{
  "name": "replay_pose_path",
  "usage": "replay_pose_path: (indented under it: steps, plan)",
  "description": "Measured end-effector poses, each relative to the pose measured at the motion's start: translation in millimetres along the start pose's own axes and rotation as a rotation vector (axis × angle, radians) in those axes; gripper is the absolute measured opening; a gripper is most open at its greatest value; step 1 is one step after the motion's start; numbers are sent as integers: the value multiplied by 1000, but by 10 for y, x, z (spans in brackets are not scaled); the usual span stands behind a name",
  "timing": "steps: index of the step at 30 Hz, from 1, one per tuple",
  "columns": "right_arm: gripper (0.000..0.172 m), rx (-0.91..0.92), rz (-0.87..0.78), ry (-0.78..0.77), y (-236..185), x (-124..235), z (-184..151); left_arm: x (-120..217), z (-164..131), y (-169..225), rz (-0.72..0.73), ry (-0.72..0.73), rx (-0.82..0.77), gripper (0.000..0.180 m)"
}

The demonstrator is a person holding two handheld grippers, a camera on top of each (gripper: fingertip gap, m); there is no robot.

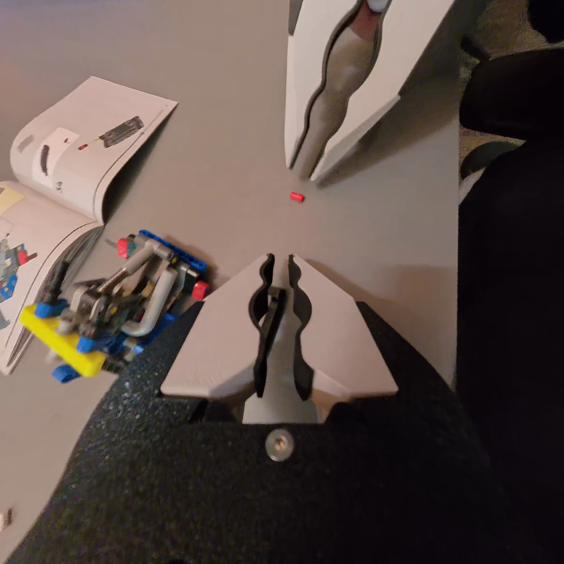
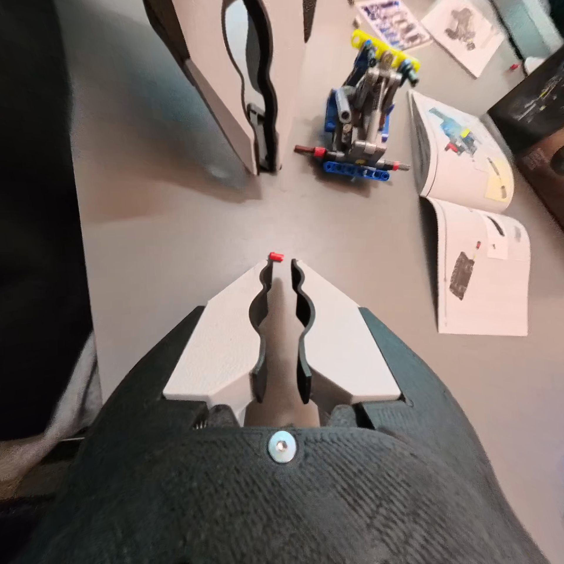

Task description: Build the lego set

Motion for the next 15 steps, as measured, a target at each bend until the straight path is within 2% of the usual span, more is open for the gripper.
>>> replay_pose_path:
  steps: [5,8,11,13,15]
  plan:
    - [13,165,40,91,148,-48,4,182,-225,-106,-10,16,33,7]
    - [14,192,125,16,161,-101,-47,288,-362,-191,14,-21,29,8]
    - [24,62,145,-103,131,-95,-57,376,-447,-263,58,-41,26,8]
    - [28,-74,29,-217,153,-70,-93,404,-496,-295,68,-43,43,8]
    - [28,-247,-75,-223,110,-47,-68,415,-530,-324,81,-32,59,8]
Point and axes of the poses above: each gripper's, where its closed fingertips meet, x back along the fingers, z out of its top, y = z × x across the jaws, the point moved 6 cm from there along x, back along the fingers, and after that the axes turned 8 degrees about -z, right-handed, at the moved point
